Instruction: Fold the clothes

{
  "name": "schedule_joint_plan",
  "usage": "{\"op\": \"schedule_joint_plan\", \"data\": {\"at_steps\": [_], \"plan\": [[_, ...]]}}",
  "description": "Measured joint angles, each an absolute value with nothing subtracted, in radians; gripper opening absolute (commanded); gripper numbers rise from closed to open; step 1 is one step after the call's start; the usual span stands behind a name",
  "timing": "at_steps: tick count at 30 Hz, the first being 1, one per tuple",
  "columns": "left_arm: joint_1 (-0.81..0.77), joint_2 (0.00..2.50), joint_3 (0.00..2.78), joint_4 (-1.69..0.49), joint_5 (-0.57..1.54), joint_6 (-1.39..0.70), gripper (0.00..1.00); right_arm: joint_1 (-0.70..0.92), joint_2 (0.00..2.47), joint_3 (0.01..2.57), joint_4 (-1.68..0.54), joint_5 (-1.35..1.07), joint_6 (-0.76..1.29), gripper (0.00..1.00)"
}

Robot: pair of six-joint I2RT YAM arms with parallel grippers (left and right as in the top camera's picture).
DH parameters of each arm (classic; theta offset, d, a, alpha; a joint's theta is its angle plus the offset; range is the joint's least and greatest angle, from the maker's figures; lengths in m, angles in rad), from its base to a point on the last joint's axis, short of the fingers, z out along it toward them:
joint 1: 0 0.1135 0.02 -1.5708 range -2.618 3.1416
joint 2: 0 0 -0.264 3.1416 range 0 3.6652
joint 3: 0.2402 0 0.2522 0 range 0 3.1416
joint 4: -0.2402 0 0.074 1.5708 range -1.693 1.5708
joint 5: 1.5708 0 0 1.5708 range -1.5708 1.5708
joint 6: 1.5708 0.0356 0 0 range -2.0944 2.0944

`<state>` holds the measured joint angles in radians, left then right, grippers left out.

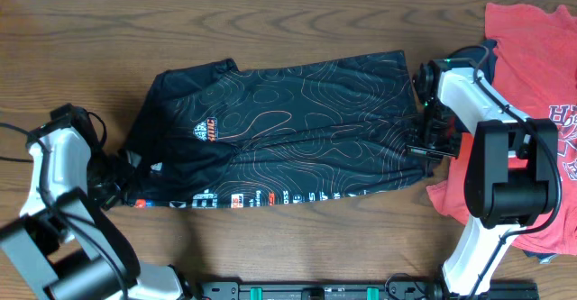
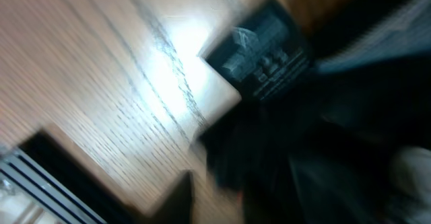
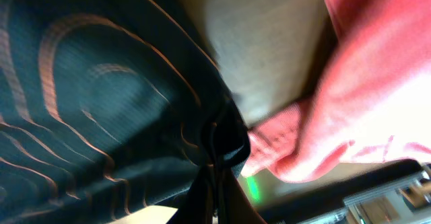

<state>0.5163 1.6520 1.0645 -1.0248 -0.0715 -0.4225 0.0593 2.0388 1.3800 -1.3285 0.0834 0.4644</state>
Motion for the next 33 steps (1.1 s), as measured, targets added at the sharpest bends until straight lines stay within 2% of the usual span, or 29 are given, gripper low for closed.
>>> {"op": "schedule_joint_plan", "data": {"at_steps": [1,5,9,11,17,22,27,33], "plan": [[0.516,1.637,1.066,-1.023,-0.075,-0.425,0.6,0.061,2.036,1.379,-1.313,0.081,0.47,0.22],[0.516,1.592,1.08,-1.022,-0.081,-0.433,0.63,0.057,2.021,1.379,-1.261,0.071,0.466,0.38],[0.516,1.579,1.106,-1.005,-0.036,-0.417,0.64,0.034,2.02,1.383,-1.226,0.064,0.457,0.4],[0.509,1.579,1.126,-0.959,0.022,-0.385,0.69,0.02,2.02,1.403,-1.225,0.058,0.446,0.41],[0.416,1.582,1.234,-0.764,0.144,-0.288,0.73,0.001,2.019,1.581,-1.256,0.024,0.381,0.56],[0.321,1.641,1.299,-0.593,0.202,-0.176,0.77,0.001,2.014,1.692,-1.275,0.003,0.331,0.56],[0.245,1.821,1.329,-0.436,0.222,-0.085,0.78,0.001,2.011,1.707,-1.305,-0.008,0.313,0.56],[0.221,2.009,1.38,-0.362,0.172,-0.047,0.78,0.001,2.011,1.707,-1.324,-0.009,0.301,0.56]]}}
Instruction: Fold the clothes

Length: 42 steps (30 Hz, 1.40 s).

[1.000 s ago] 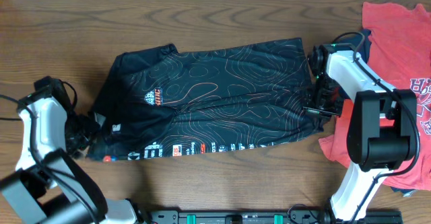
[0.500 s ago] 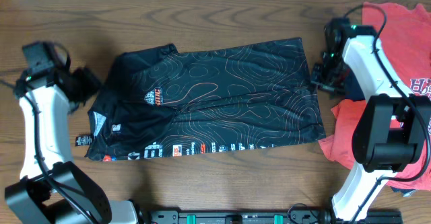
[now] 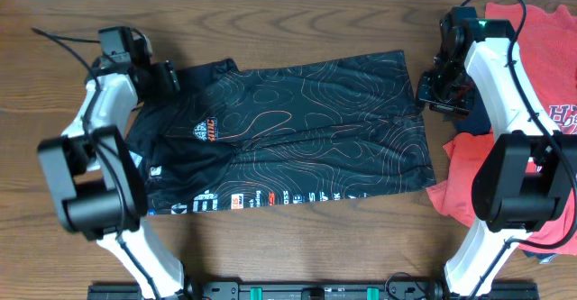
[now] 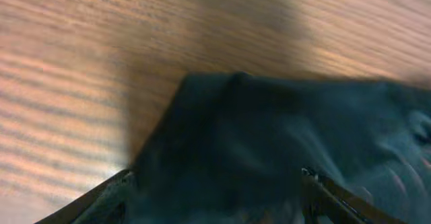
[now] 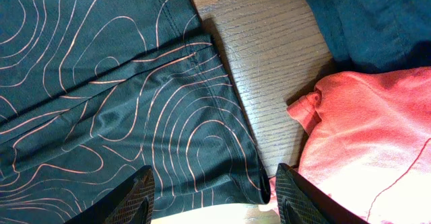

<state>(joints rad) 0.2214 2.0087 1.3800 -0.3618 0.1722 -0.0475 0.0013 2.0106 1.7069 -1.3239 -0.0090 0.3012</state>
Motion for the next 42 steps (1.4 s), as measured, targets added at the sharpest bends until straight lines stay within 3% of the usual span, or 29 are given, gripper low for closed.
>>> {"op": "schedule_joint_plan", "data": {"at_steps": [10,14,15,18,21,23,33,42], "plan": [[0.208,2.119,1.439,-0.193,0.146,-0.037,0.77,0.001,2.011,1.707,-1.324,-0.009,0.295,0.55],[0.2,2.162,1.443,-0.181,0.146,-0.033,0.72,0.001,2.011,1.707,-1.322,-0.009,0.295,0.55],[0.199,2.172,1.443,-0.18,0.145,-0.027,0.69,0.001,2.011,1.707,-1.319,-0.009,0.295,0.55],[0.198,2.174,1.446,-0.178,0.142,-0.035,0.54,0.001,2.011,1.707,-1.286,-0.012,0.298,0.79],[0.198,2.177,1.446,-0.177,0.152,-0.037,0.26,0.003,2.011,1.707,-1.221,-0.016,0.285,0.84],[0.198,2.178,1.446,-0.179,0.165,-0.048,0.2,0.003,2.011,1.707,-1.158,-0.02,0.282,0.86],[0.198,2.179,1.446,-0.192,0.269,-0.162,0.19,0.004,2.024,1.71,-0.713,-0.03,0.259,0.93],[0.2,2.179,1.458,-0.234,0.295,-0.263,0.23,0.028,2.203,1.715,-0.424,-0.058,0.255,0.91]]}}
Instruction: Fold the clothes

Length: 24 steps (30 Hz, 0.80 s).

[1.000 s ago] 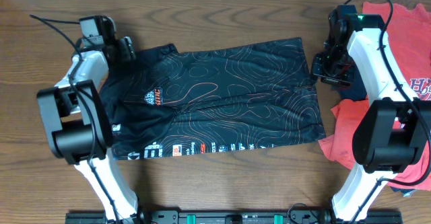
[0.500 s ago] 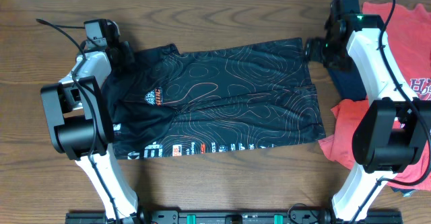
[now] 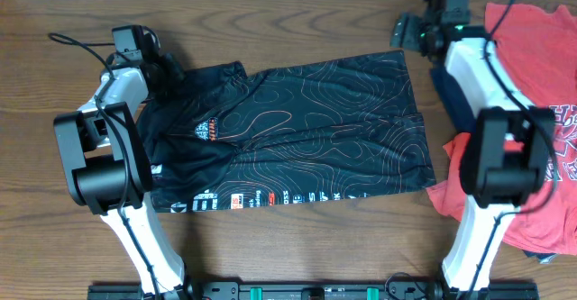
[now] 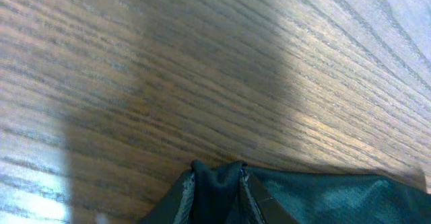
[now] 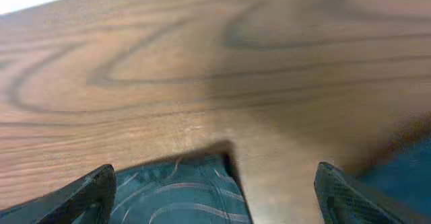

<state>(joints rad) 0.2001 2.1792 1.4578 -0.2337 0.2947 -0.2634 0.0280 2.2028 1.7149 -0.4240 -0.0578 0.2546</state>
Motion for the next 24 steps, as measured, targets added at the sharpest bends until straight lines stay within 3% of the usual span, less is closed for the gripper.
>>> {"op": "schedule_joint_plan", "data": {"at_steps": [6,9,12,13,15,18,22,24], "plan": [[0.2,2.179,1.467,-0.265,0.305,-0.278,0.23,0.036,2.319,1.714,-0.37,-0.076,0.256,0.89],[0.2,2.179,1.467,-0.268,0.308,-0.284,0.23,0.036,2.325,1.714,-0.338,-0.078,0.257,0.79],[0.2,2.179,1.468,-0.276,0.309,-0.287,0.23,0.037,2.326,1.714,-0.329,-0.08,0.262,0.34],[0.2,2.179,1.469,-0.278,0.309,-0.288,0.23,0.037,2.326,1.714,-0.326,-0.08,0.262,0.25],[0.2,2.178,1.469,-0.282,0.309,-0.289,0.22,0.037,2.326,1.714,-0.326,-0.083,0.273,0.17],[0.201,2.178,1.47,-0.283,0.309,-0.289,0.23,0.037,2.326,1.714,-0.333,-0.083,0.285,0.17],[0.201,2.178,1.47,-0.283,0.31,-0.289,0.23,0.037,2.326,1.714,-0.352,-0.083,0.289,0.37],[0.201,2.178,1.47,-0.283,0.311,-0.289,0.23,0.037,2.326,1.714,-0.364,-0.083,0.3,0.4]]}}
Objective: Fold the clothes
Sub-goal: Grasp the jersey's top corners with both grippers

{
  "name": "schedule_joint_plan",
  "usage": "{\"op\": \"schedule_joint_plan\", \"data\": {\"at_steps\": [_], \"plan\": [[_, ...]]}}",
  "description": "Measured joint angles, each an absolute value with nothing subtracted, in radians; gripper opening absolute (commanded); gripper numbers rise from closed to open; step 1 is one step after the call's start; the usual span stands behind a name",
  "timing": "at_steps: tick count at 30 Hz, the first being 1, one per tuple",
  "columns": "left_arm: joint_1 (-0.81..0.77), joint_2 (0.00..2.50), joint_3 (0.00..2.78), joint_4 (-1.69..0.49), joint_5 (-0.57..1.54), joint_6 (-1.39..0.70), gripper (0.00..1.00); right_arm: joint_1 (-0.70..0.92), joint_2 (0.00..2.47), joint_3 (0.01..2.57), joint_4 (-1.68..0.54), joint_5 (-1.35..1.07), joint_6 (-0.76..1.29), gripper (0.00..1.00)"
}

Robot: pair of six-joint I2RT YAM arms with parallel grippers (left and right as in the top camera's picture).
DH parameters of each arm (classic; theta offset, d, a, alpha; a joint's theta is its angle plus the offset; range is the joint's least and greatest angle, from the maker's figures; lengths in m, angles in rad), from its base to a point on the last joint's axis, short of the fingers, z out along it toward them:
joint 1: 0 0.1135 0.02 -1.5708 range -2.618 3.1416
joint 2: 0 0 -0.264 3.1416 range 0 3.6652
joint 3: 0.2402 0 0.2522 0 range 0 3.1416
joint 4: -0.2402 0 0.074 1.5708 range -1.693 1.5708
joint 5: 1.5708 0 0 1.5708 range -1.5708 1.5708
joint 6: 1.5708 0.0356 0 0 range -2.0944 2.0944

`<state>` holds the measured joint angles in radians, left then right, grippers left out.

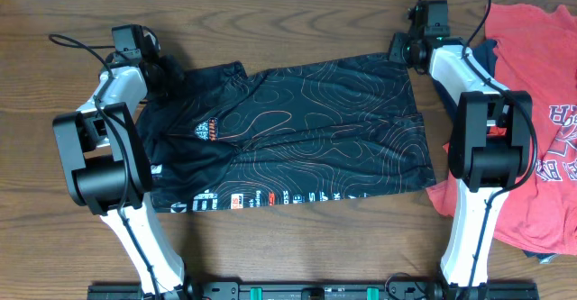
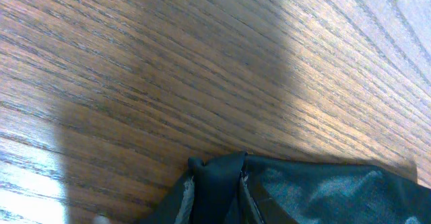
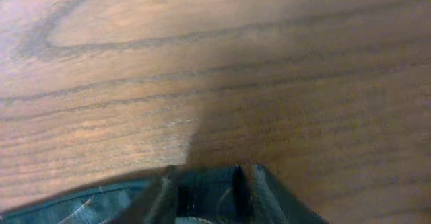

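Observation:
A black shirt [image 1: 297, 129] with orange contour lines lies spread flat across the wooden table [image 1: 297, 237]. My left gripper [image 1: 165, 68] sits at its far left corner. In the left wrist view the left gripper [image 2: 215, 187] is shut on a pinched fold of black fabric [image 2: 217, 173]. My right gripper [image 1: 400, 48] sits at the far right corner. In the blurred right wrist view the right gripper [image 3: 210, 190] has its fingers close around the dark corner of the shirt [image 3: 202, 187].
A red shirt [image 1: 532, 111] lies crumpled at the right side of the table, with dark blue cloth [image 1: 480, 55] beside it under my right arm. The table's far edge runs just behind both grippers.
My right gripper was wide open just above the shirt's far right corner; now its fingers are down and shut on that corner. The left gripper keeps its hold on the far left corner.
First my grippers were at the shirt's near corners, the right one shut on the hem. Then both stood open near the far edge, with the near right hem lying further out. Then the left was shut on the far left corner; now the right holds the far right corner.

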<state>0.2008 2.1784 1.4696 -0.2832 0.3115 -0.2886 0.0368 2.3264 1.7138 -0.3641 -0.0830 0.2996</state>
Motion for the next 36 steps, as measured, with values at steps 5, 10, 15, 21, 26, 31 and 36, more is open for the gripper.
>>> {"op": "schedule_joint_plan", "data": {"at_steps": [5,10,15,21,26,31,36], "plan": [[0.201,2.178,1.47,-0.284,0.311,-0.289,0.23,0.037,2.326,1.714,-0.376,-0.082,0.298,0.15],[0.201,2.178,1.47,-0.284,0.311,-0.289,0.19,0.037,2.326,1.714,-0.386,-0.082,0.304,0.01],[0.203,2.178,1.47,-0.297,0.31,-0.293,0.06,0.037,2.326,1.714,-0.402,-0.08,0.303,0.01],[0.216,2.158,1.463,-0.338,0.344,-0.291,0.06,0.034,2.314,1.714,-0.442,-0.08,0.307,0.01],[0.253,2.079,1.457,-0.406,0.41,-0.292,0.06,0.017,2.242,1.713,-0.524,-0.083,0.307,0.01],[0.288,1.968,1.457,-0.546,0.446,-0.292,0.06,-0.007,2.121,1.714,-0.652,-0.082,0.307,0.01],[0.323,1.893,1.457,-0.712,0.461,-0.289,0.06,-0.01,2.051,1.716,-0.806,-0.082,0.307,0.01]]}}
